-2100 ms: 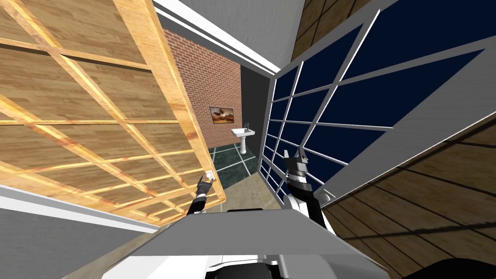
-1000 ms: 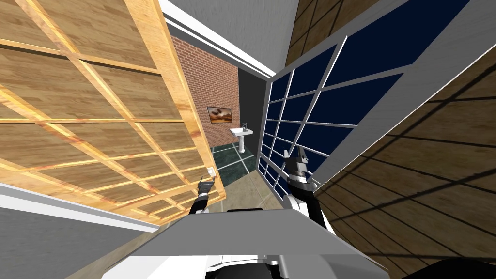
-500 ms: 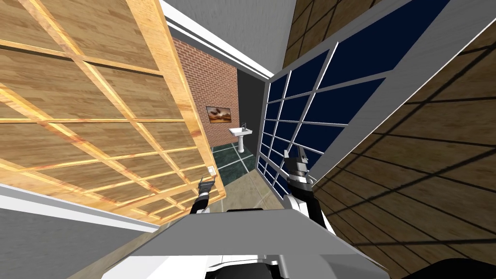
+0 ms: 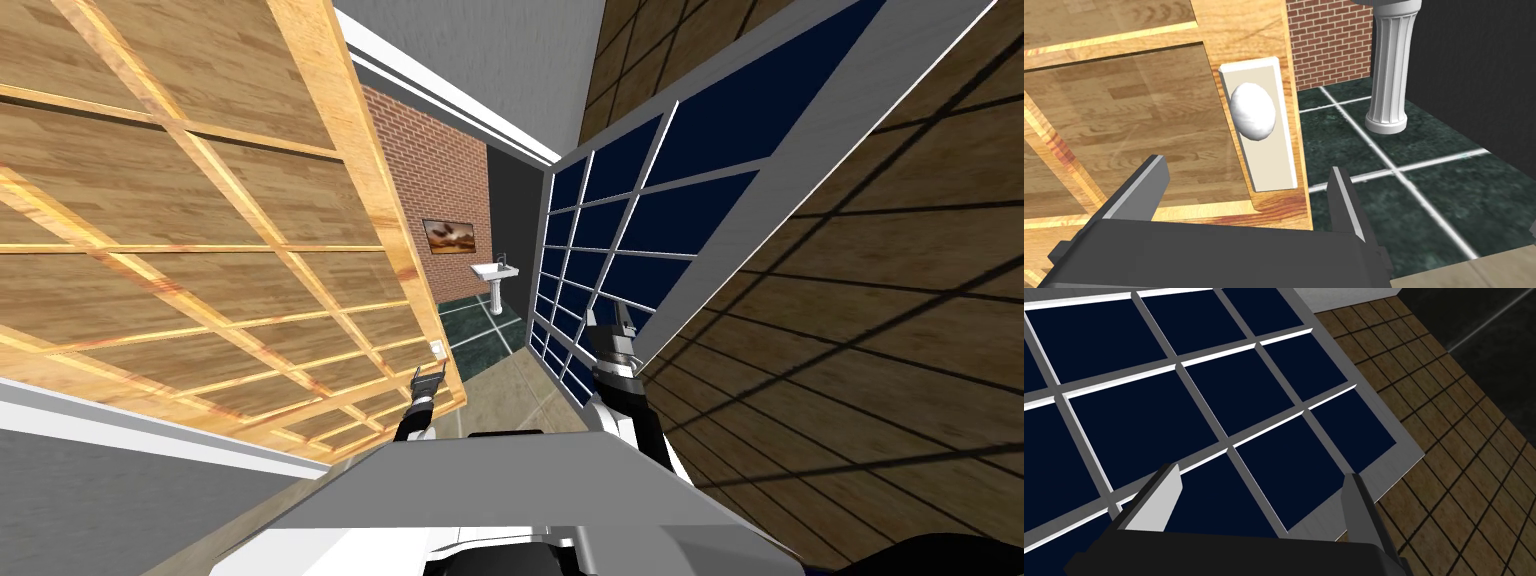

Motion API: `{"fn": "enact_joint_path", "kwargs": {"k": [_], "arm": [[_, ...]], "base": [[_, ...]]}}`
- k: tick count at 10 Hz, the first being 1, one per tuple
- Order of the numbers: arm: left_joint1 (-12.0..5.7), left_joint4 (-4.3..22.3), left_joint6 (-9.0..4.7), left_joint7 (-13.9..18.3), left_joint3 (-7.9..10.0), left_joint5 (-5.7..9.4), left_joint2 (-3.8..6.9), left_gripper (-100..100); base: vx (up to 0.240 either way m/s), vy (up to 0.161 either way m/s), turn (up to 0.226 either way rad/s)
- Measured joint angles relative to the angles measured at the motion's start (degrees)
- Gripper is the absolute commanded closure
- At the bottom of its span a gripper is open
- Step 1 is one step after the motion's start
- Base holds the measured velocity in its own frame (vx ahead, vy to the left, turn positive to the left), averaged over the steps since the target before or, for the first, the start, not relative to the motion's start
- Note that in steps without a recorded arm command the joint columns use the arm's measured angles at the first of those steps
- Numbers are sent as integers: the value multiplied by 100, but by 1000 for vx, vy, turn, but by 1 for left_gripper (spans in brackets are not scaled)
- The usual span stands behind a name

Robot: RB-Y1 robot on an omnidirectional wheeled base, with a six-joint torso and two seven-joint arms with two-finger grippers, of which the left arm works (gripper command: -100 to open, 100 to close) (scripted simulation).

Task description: Pull the door open

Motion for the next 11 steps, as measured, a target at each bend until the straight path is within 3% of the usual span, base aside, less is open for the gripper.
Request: {"fn": "enact_joint_path", "kwargs": {"k": [6, 8, 11], "arm": [[6, -93, 13, 736, -154, 328, -34, -100], [-2, -85, 5, 865, -181, 377, -37, -100], [25, 75, -69, 1115, -128, 436, 193, -100]], "base": [[-76, 10, -34], [50, -3, -45], [221, 11, -122]]}}
